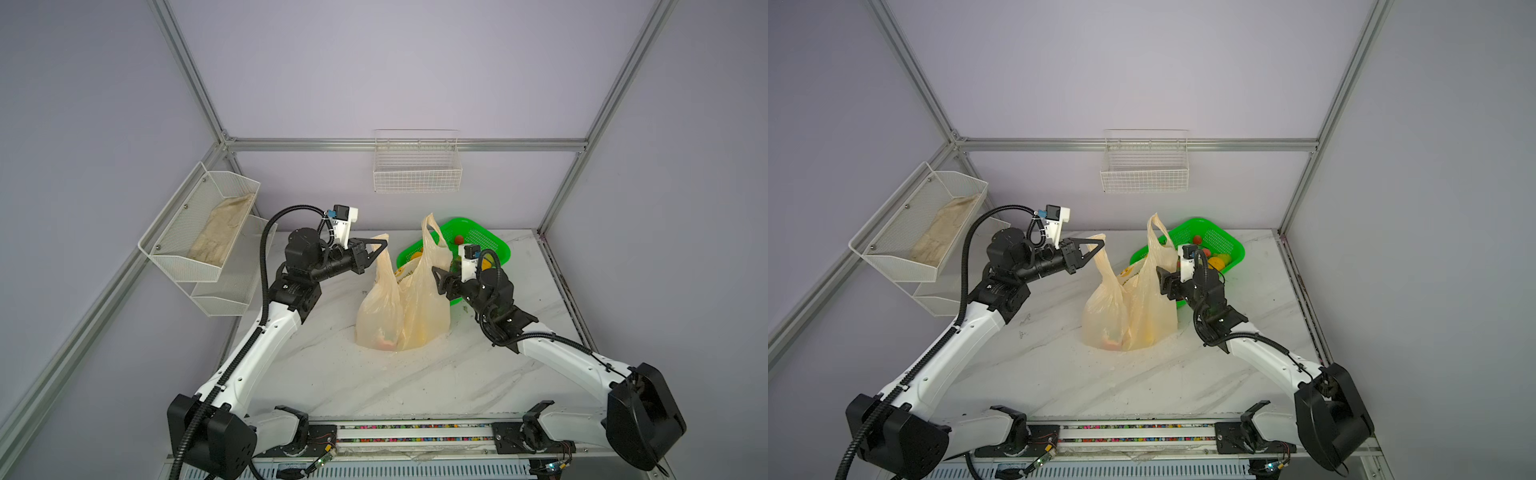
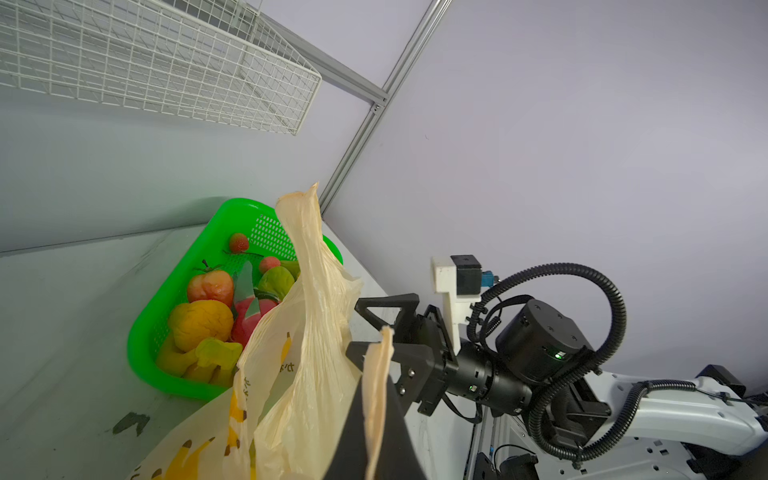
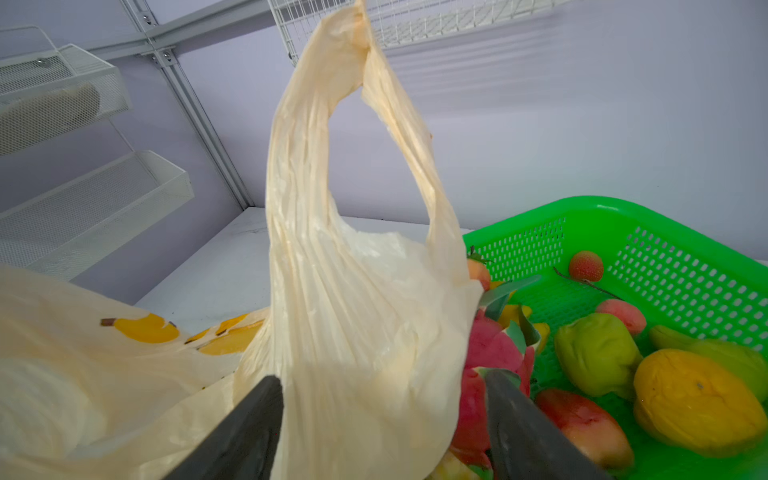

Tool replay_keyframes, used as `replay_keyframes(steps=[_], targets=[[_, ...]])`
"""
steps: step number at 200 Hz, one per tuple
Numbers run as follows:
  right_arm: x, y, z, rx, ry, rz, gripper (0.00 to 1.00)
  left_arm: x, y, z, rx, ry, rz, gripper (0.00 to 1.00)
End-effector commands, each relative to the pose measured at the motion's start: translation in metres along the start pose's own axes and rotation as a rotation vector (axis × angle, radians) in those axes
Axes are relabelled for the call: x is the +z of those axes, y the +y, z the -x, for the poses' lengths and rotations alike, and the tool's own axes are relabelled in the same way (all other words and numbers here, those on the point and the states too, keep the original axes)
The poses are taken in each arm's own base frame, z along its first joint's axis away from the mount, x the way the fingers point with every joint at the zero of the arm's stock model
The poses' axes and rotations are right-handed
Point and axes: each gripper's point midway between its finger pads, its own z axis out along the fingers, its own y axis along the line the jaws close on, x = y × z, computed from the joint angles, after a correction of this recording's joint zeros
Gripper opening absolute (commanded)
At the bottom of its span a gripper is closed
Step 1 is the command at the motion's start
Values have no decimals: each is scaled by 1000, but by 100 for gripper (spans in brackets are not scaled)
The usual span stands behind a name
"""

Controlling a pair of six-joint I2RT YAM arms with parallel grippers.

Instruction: Place the fake fruits into the plastic bag and tie a complex knot

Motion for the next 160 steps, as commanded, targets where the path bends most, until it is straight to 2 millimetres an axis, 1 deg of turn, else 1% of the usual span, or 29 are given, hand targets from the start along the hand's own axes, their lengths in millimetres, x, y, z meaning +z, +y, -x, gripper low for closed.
replay_keyframes(steps=[1,17,30,42,53,75,104,125,138,160], targets=[[-23,16,23,-8,-28,67,79,-6,-3,4,34,-19,0,0],[-31,26,25,-7,-15,99,78,-6,-3,5,35,-20,0,0],[-33,36,25,-11,-6,126,74,-6,-2,4,33,-19,1,0],[-30,45,23,-21,9,148,69,-6,-1,5,31,-20,2,0],[-24,49,20,-29,24,151,65,-6,-1,5,30,-20,0,0],[-10,49,16,-29,39,128,57,-7,-1,5,29,-20,0,0],[12,37,8,-30,58,49,49,-6,-1,5,28,-20,-1,0],[26,34,1,-33,67,30,44,-6,-1,4,27,-17,-4,0],[31,33,0,-32,65,22,36,-6,0,4,27,-17,-2,0],[31,30,-2,-36,61,9,18,-7,0,5,29,-20,5,0]])
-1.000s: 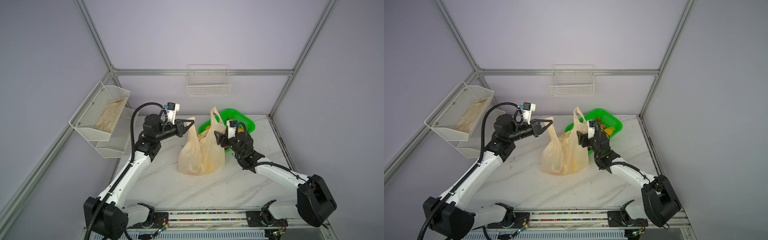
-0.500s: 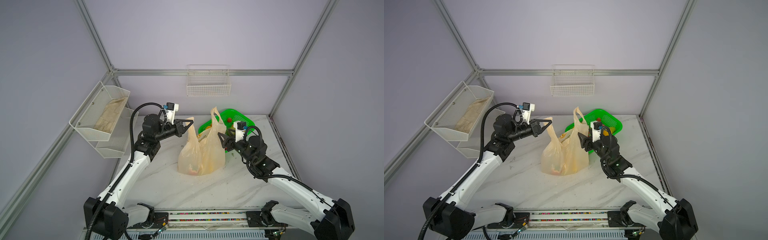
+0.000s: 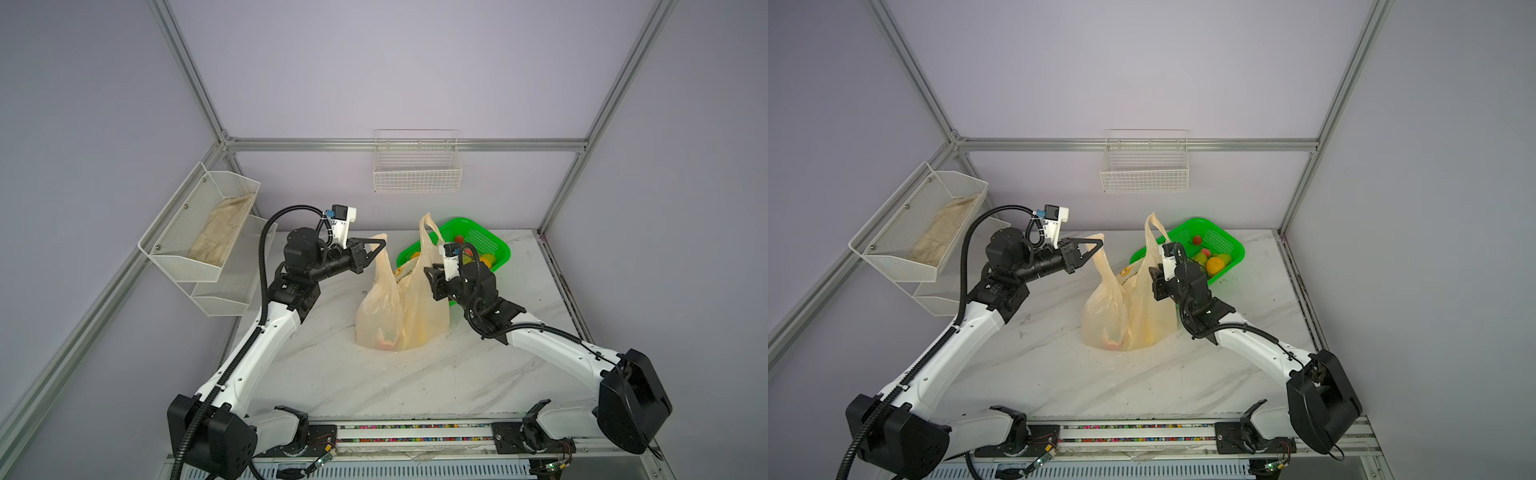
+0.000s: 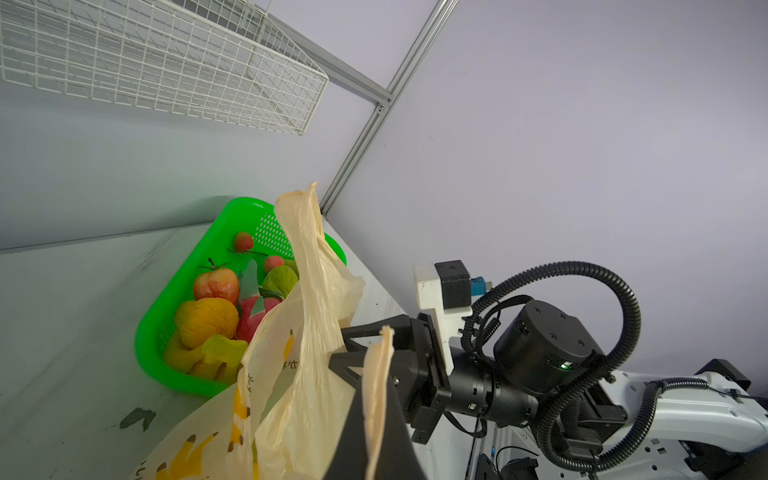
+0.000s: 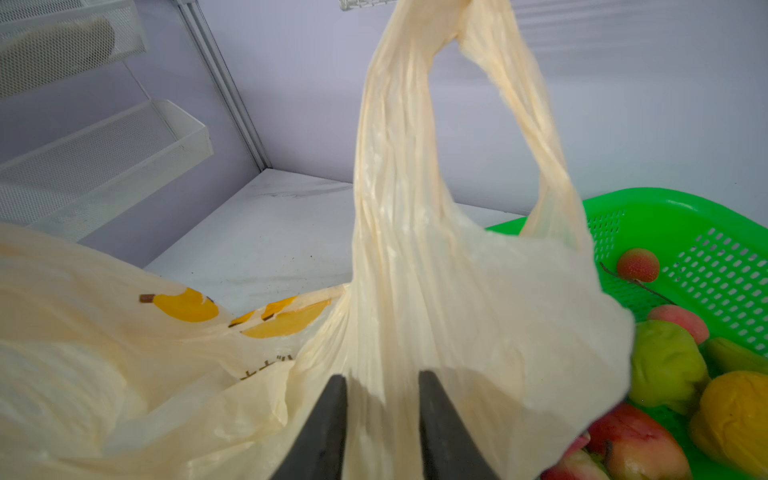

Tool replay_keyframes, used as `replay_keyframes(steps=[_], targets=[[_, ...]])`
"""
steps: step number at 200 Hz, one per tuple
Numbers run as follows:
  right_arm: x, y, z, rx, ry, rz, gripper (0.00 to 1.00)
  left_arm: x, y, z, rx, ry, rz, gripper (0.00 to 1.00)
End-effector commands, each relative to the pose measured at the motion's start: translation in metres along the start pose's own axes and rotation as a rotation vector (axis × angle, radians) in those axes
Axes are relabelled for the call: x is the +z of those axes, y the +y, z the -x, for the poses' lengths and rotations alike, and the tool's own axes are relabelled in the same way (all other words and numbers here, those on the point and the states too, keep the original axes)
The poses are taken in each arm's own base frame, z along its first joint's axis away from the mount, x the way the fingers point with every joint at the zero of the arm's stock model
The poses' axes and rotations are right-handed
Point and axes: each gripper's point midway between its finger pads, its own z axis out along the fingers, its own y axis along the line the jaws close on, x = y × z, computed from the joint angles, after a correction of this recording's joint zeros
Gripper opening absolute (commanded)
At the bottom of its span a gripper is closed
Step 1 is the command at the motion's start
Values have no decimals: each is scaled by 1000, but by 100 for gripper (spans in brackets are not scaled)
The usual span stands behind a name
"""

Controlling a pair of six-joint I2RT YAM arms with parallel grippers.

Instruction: Place the fake fruits into the plastic bag and tie a complex knot

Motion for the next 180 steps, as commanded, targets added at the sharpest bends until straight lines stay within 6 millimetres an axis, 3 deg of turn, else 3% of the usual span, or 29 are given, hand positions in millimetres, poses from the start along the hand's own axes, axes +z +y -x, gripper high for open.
replay_keyframes(steps=[1,32,73,111,137,160,180], targets=[[-3,0,23,-1,-72,-15,17,-6,-3,5,33,-20,-4,0],[-27,14,20,-32,-98,98,0,-11,5,11,27,-42,30,0],[-69,46,14,-105,-180,346,0,-13,22,16,-18,-56,56,0],[-83,51,11,-108,-208,405,0,-15,35,20,-16,-55,94,0],[-85,52,8,-92,-211,424,0,-17,38,20,19,-32,128,16],[-83,49,6,-77,-208,409,0,-22,33,24,80,-35,143,41],[-84,44,8,-60,-213,388,0,-33,24,32,159,-65,171,55]])
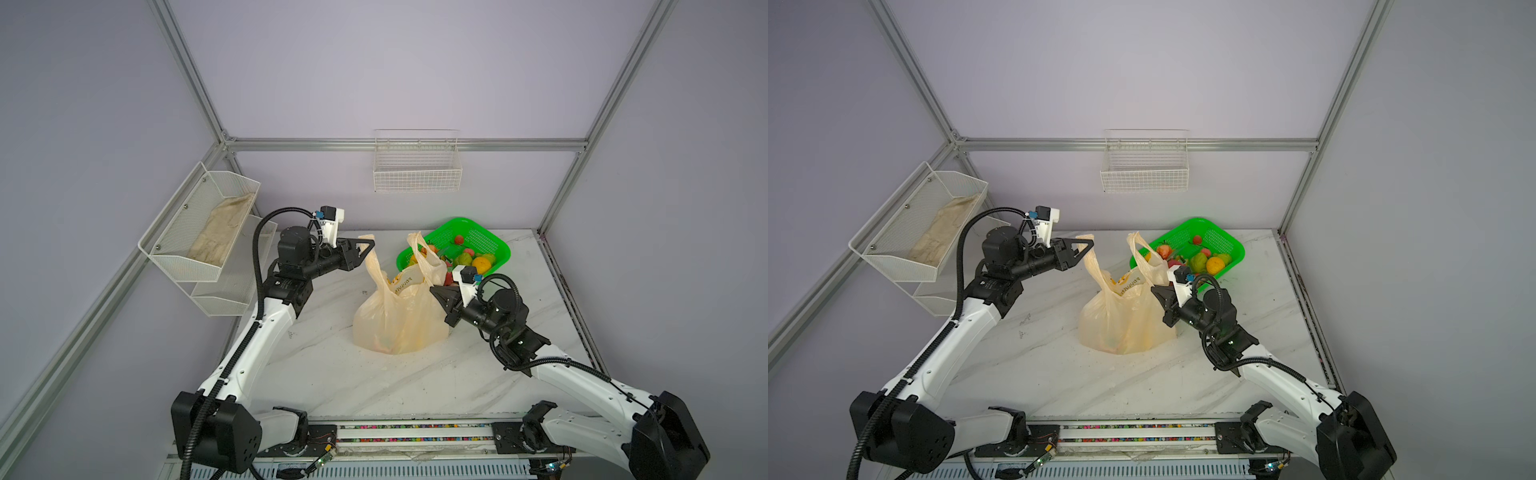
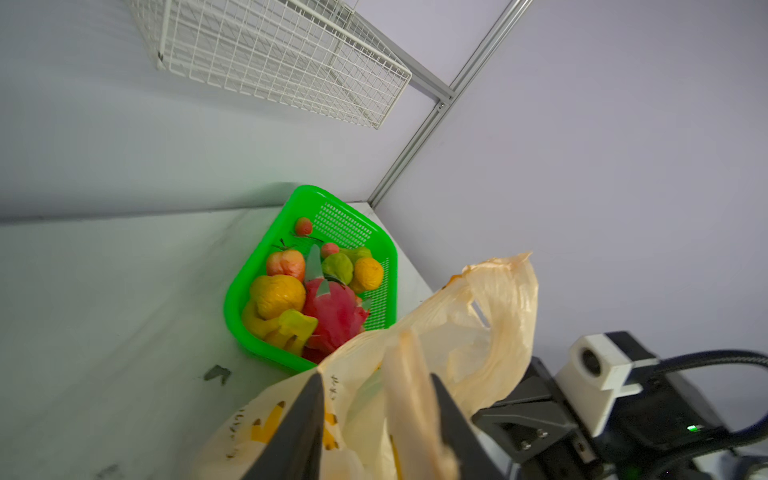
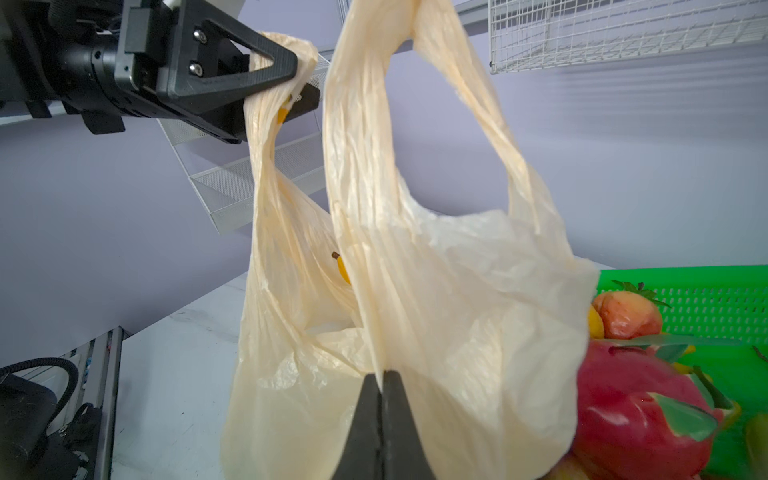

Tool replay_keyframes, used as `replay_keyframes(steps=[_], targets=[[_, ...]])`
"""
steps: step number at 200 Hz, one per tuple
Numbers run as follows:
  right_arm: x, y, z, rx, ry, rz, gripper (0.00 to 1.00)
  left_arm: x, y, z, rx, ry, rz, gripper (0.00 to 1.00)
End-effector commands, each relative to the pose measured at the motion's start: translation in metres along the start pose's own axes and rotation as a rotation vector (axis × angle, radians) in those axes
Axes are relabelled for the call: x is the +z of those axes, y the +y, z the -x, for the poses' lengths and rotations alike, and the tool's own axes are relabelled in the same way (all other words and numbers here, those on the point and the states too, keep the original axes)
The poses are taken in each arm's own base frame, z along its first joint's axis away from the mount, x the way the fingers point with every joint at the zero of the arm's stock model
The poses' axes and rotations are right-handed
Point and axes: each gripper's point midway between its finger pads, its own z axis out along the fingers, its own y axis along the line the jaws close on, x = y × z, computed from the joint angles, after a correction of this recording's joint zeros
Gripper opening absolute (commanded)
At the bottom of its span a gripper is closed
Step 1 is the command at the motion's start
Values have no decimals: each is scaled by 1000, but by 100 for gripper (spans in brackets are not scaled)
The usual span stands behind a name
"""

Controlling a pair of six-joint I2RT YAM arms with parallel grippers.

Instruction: Place the fake fruits into the plastic bag and tie a complex knot

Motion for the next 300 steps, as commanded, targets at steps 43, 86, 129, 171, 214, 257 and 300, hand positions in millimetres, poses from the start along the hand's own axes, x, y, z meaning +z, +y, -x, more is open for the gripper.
replay_keyframes(steps=[43,86,129,171,214,257,300], targets=[[-2,-7,13,43,-47,-28,0,-68,-56,47,186,-206,59,62],[-2,-10,12,71,-45,-40,0,-96,-103,25,258,-212,2,61],[1,-12,11,102,-36,-45,0,-83,-165,-19,306,-58,-271,56],[-1,-12,16,102,-45,-39,0,-19,-174,-46,305,104,-354,53],[-8,-9,20,100,-43,-34,0,28,-162,-39,273,126,-366,57],[-15,0,20,65,-38,10,0,58,-144,-22,213,121,-377,61],[-16,4,19,58,-33,30,0,76,-142,-8,212,111,-395,65]])
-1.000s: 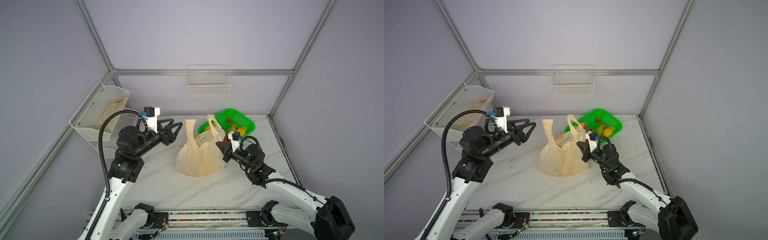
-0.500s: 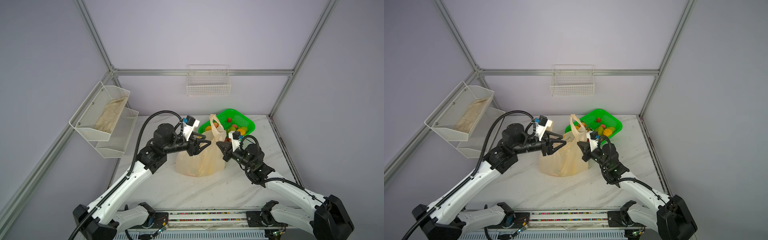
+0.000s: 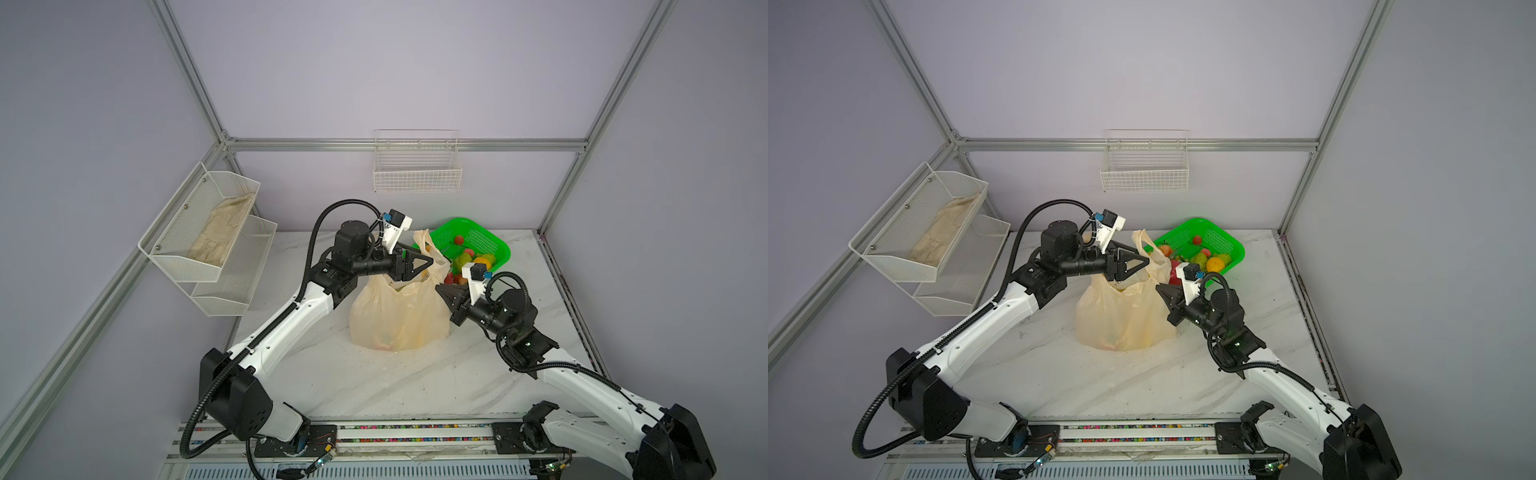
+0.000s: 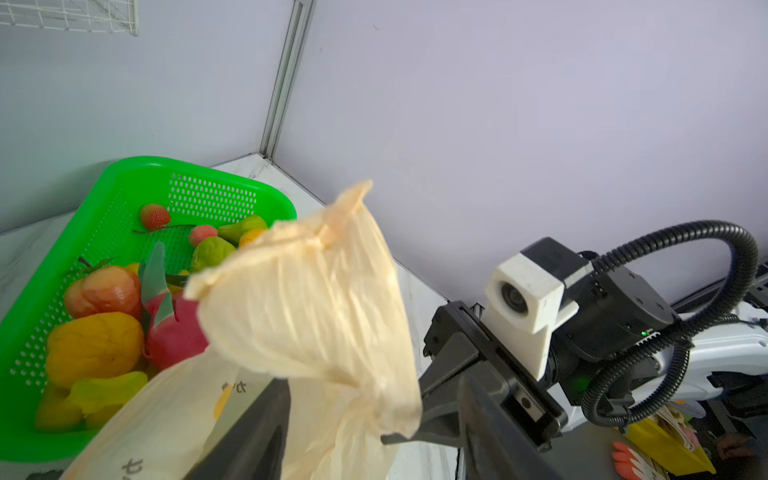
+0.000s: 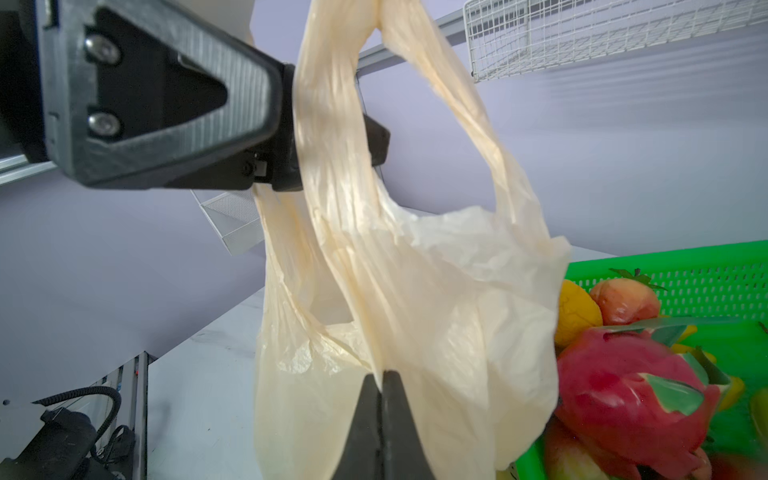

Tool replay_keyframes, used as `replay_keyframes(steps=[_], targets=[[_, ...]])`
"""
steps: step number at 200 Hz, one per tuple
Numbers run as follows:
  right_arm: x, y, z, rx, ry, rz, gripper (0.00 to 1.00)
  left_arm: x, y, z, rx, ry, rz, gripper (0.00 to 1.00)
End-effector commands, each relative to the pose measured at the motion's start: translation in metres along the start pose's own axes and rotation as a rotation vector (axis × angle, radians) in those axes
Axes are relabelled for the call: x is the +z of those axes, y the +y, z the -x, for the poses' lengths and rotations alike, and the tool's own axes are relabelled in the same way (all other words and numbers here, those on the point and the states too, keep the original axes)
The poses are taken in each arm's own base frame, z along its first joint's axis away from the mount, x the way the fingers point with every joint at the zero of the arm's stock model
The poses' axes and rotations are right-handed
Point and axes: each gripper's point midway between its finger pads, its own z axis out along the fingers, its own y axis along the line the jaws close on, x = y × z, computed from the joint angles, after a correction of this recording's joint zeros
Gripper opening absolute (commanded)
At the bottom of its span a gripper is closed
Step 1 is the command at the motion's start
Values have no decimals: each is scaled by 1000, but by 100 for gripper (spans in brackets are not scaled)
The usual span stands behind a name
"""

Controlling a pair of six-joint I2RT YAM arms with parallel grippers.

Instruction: Place the fake fruits into the plastic bag and tie a complex knot

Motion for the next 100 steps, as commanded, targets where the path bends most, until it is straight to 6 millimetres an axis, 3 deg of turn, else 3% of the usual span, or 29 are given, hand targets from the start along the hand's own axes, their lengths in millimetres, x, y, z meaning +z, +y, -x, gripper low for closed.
replay_keyframes(steps=[1,54,100], targets=[[-3,8,8,-28,-18,35,0,-6,-24,49,77,-93,-69,65],[-2,10,6,-25,-9,53,0,-2,-9,66,98,-118,-35,68],[-1,9,2,-23,3,57,0,2,-7,75,137,-125,-37,65]])
